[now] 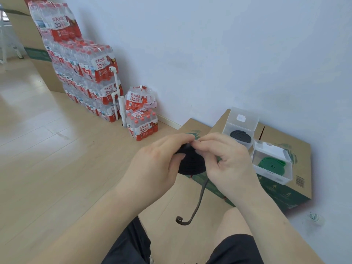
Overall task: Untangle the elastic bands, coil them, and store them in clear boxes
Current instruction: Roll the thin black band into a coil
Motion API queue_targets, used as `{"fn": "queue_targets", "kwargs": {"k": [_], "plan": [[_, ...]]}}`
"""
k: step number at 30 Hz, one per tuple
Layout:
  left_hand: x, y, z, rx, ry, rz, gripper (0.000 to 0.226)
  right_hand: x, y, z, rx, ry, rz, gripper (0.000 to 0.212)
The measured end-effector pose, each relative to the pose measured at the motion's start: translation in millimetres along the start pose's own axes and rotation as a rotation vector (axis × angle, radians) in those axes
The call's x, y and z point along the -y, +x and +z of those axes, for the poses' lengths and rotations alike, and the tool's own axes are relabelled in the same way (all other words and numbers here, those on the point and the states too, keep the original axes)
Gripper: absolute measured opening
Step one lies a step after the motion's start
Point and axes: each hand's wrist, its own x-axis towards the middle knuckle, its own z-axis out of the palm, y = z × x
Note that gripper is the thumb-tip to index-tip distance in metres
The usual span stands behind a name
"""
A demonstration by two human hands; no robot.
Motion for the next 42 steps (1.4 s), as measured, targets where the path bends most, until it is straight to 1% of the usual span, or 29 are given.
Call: {"fn": "queue_targets", "kwargs": {"k": [2, 4, 6, 8, 9, 10, 13, 15, 16, 17, 19, 21, 23, 24, 26, 28, 29, 30, 32, 34, 36, 38, 40, 42], "plan": [[-1, 0, 0, -0.039, -0.152, -0.141, 0.043, 1, -3, -3, -0.039, 0.081, 0.136, 0.026], [-2, -1, 0, -0.095, -0.304, -0.29, 0.04, 1, -9, -5, -0.045, 0.149, 0.263, 0.036], [-2, -2, 1, -0.153, -0.397, -0.368, 0.038, 1, -15, -2, -0.021, 0.202, 0.296, 0.047], [0, -3, 3, -0.173, -0.447, -0.397, 0.037, 1, -18, 0, -0.009, 0.188, 0.273, 0.052], [1, -5, 4, -0.154, -0.437, -0.392, 0.036, 1, -17, 0, -0.006, 0.159, 0.248, 0.052], [2, -7, 5, -0.125, -0.377, -0.365, 0.035, 0, -15, -1, 0.0, 0.119, 0.212, 0.051], [7, -10, 6, -0.056, -0.047, -0.175, 0.039, -1, -12, -4, 0.071, -0.053, 0.041, 0.047], [6, -9, 5, -0.021, -0.001, -0.099, 0.041, 2, -9, -4, 0.124, -0.134, -0.032, 0.046], [5, -8, 5, -0.022, -0.026, -0.093, 0.041, 3, -8, -4, 0.113, -0.129, -0.018, 0.043], [4, -7, 5, -0.036, -0.074, -0.123, 0.04, 4, -8, -4, 0.08, -0.087, 0.042, 0.039], [1, -7, 4, -0.085, -0.24, -0.278, 0.042, 6, -8, -6, -0.002, 0.085, 0.232, 0.036], [0, -7, 4, -0.168, -0.438, -0.414, 0.04, 6, -11, -6, -0.042, 0.221, 0.347, 0.042], [0, -6, 7, -0.237, -0.587, -0.489, 0.033, 6, -14, 0, -0.032, 0.314, 0.399, 0.051], [0, -6, 8, -0.25, -0.625, -0.508, 0.029, 6, -15, 2, -0.035, 0.349, 0.415, 0.055], [2, -7, 11, -0.218, -0.601, -0.537, 0.02, 6, -14, 3, -0.038, 0.323, 0.397, 0.056], [6, -9, 12, -0.151, -0.425, -0.51, 0.016, 6, -10, 0, -0.001, 0.199, 0.284, 0.051], [7, -9, 11, -0.122, -0.314, -0.46, 0.018, 5, -7, -2, 0.023, 0.143, 0.213, 0.047], [7, -9, 9, -0.099, -0.224, -0.393, 0.025, 5, -5, -3, 0.047, 0.099, 0.164, 0.044], [5, -7, 7, -0.054, -0.152, -0.236, 0.038, 5, 0, -3, 0.085, 0.049, 0.13, 0.04], [2, -4, 5, -0.013, -0.141, -0.158, 0.039, 6, 3, -4, 0.1, 0.024, 0.107, 0.038], [1, -3, 3, -0.026, -0.179, -0.187, 0.039, 5, 2, -5, 0.097, 0.061, 0.155, 0.032], [1, -4, 1, -0.058, -0.23, -0.219, 0.041, 5, 1, -8, 0.086, 0.136, 0.26, 0.028], [0, -6, 0, -0.093, -0.266, -0.232, 0.047, 5, -2, -11, 0.105, 0.216, 0.369, 0.031], [1, -8, 0, -0.106, -0.29, -0.264, 0.049, 5, -3, -14, 0.127, 0.237, 0.385, 0.034]]}}
